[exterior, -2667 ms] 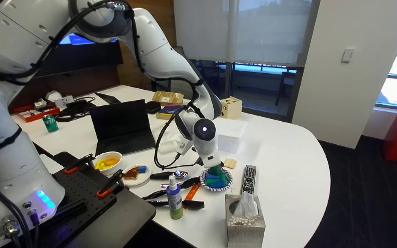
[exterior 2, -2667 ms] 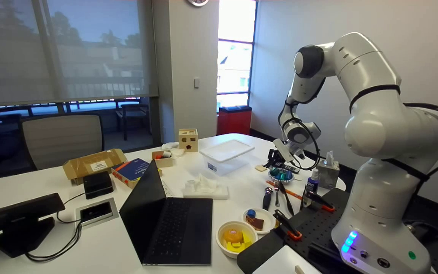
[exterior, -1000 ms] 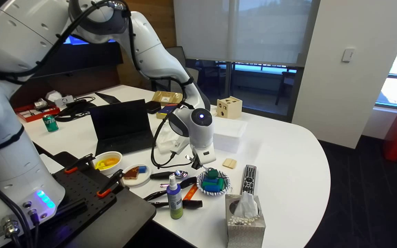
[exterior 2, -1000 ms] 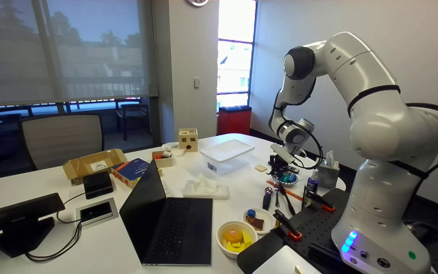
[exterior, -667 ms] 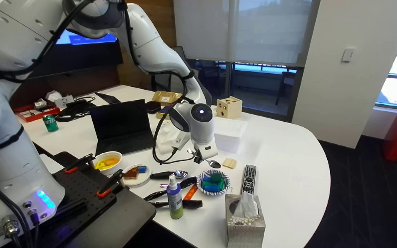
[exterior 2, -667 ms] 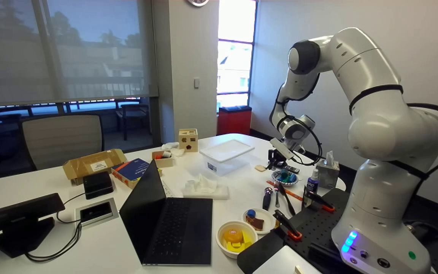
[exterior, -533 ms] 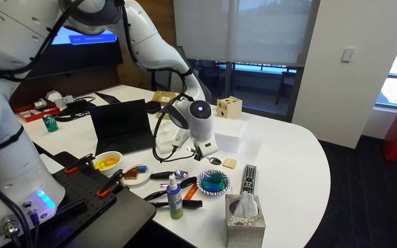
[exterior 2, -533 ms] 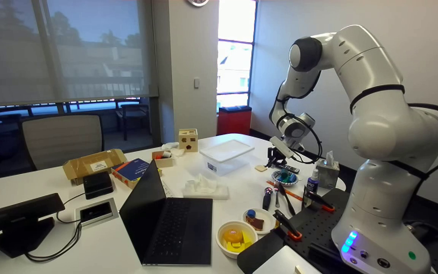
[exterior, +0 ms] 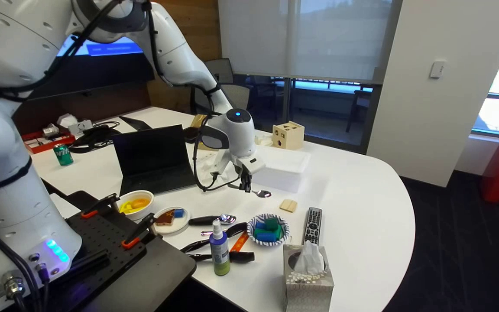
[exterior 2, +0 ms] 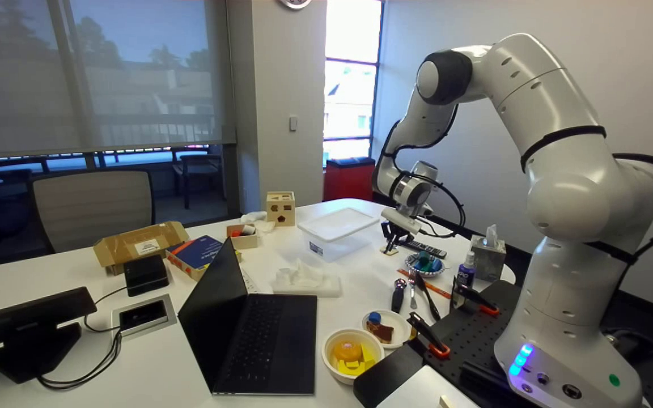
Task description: Use the silver spoon to stir the blue blocks in the bowl.
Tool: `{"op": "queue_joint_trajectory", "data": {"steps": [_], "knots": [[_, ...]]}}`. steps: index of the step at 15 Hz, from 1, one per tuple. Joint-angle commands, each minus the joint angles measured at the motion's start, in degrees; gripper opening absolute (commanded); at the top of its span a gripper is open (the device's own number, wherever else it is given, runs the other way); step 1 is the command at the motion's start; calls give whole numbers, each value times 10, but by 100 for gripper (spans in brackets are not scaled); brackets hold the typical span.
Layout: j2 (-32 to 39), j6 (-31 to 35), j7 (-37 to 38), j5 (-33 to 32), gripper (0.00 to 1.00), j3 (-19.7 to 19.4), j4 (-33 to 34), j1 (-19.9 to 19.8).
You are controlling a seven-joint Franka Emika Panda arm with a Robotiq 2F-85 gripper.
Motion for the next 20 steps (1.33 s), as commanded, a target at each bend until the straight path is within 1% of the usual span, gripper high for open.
{"op": "queue_joint_trajectory", "data": {"steps": [1, 3, 6, 11, 12, 13, 14, 17, 19, 20], "knots": [[24, 20, 102, -113, 2, -3, 4, 29], [40, 15, 160, -176, 2, -6, 10, 38], [60, 14, 227, -253, 2, -7, 23, 40], [86, 6, 294, -331, 2, 5, 53, 22], [89, 4, 303, -342, 20, 7, 57, 20], [91, 3, 310, -351, 35, 9, 60, 18], [91, 2, 317, -359, 40, 10, 62, 17], [77, 2, 323, -374, 64, 18, 53, 9], [46, 14, 314, -375, 77, 24, 28, 7], [25, 10, 309, -379, 86, 25, 13, 7]]}}
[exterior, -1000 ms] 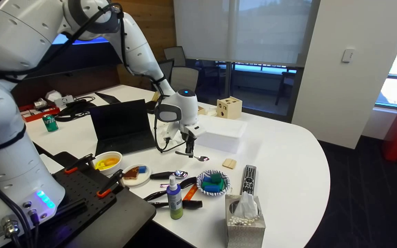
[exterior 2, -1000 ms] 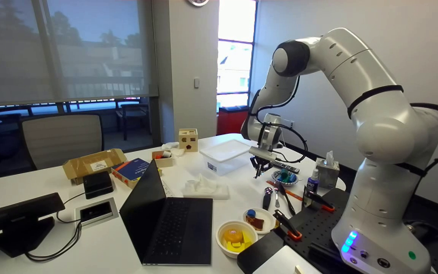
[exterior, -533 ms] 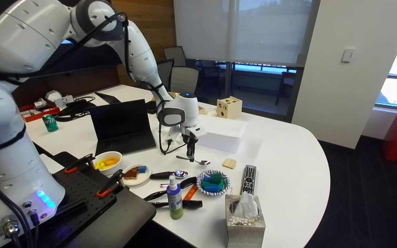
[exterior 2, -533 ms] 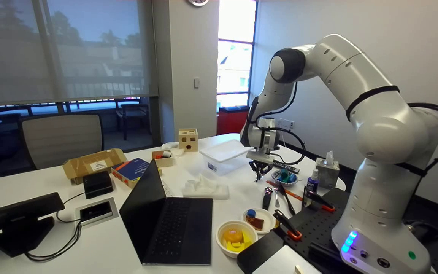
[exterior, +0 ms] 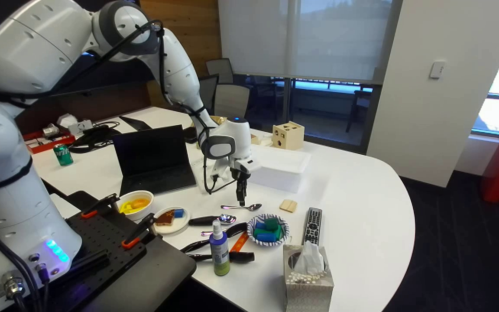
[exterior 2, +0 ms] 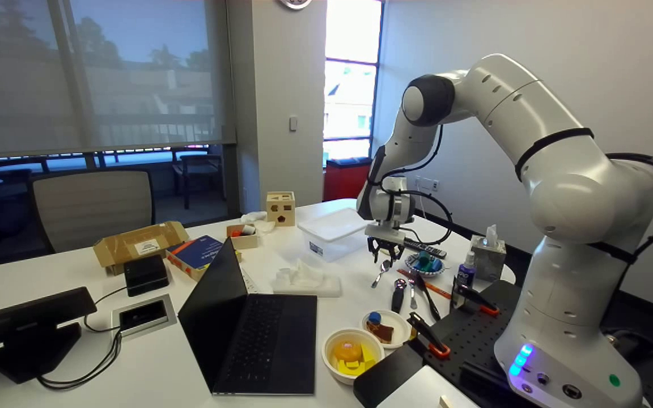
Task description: Use the silver spoon to stir the blue blocks in the bowl.
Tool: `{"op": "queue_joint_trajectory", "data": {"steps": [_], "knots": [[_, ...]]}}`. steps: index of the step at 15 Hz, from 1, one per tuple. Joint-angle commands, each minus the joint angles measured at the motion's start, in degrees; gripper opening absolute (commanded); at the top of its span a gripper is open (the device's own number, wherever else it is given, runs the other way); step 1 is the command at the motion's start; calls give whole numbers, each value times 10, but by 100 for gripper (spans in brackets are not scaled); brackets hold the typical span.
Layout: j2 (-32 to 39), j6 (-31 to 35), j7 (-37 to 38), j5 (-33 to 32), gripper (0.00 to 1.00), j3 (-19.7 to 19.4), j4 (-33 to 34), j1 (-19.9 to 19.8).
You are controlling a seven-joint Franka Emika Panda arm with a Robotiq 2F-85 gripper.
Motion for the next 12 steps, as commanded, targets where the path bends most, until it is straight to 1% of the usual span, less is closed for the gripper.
{"op": "queue_joint_trajectory", "data": {"steps": [1, 2, 5, 9, 10, 12], "knots": [[-82, 6, -4, -25, 92, 13, -59, -10], [-105, 10, -7, -34, 100, 7, -77, -2], [-176, 8, -5, -71, 100, -5, -126, 16], [-274, 7, 29, -159, 100, -58, -189, 75], [-291, 6, 43, -186, 100, -75, -198, 92], [-318, 1, 65, -232, 100, -92, -208, 111]]}}
